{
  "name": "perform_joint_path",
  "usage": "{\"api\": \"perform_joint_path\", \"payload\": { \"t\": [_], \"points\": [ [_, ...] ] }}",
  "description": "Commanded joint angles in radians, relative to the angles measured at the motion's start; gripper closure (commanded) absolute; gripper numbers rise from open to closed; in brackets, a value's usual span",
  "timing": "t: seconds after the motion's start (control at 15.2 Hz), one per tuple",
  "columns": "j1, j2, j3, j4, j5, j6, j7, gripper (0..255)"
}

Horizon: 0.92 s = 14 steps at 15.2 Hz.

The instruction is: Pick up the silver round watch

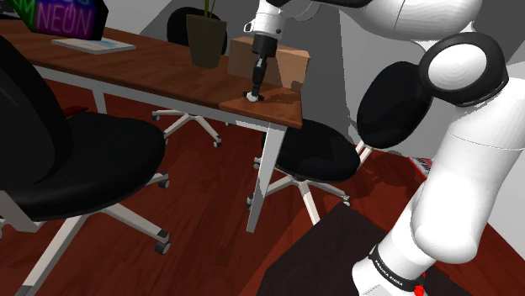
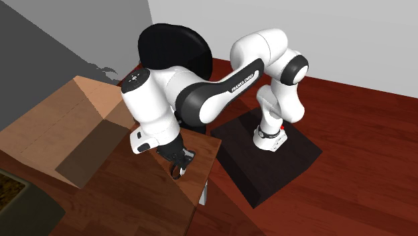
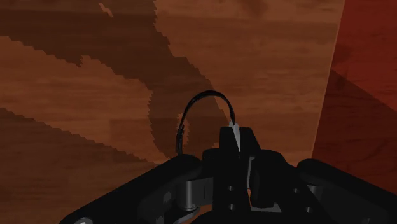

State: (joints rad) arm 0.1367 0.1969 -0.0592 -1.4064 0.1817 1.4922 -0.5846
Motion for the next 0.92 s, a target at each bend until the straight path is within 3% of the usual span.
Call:
{"api": "perform_joint_path", "payload": {
  "t": [0.0, 0.2, 0.86],
  "points": [
    [0.000, 0.000, 0.000, 0.000, 0.000, 0.000, 0.000, 255],
    [0.001, 0.003, 0.001, 0.005, 0.000, -0.002, 0.002, 255],
    [-0.007, 0.060, 0.000, 0.223, 0.008, -0.161, 0.025, 255]
  ]
}}
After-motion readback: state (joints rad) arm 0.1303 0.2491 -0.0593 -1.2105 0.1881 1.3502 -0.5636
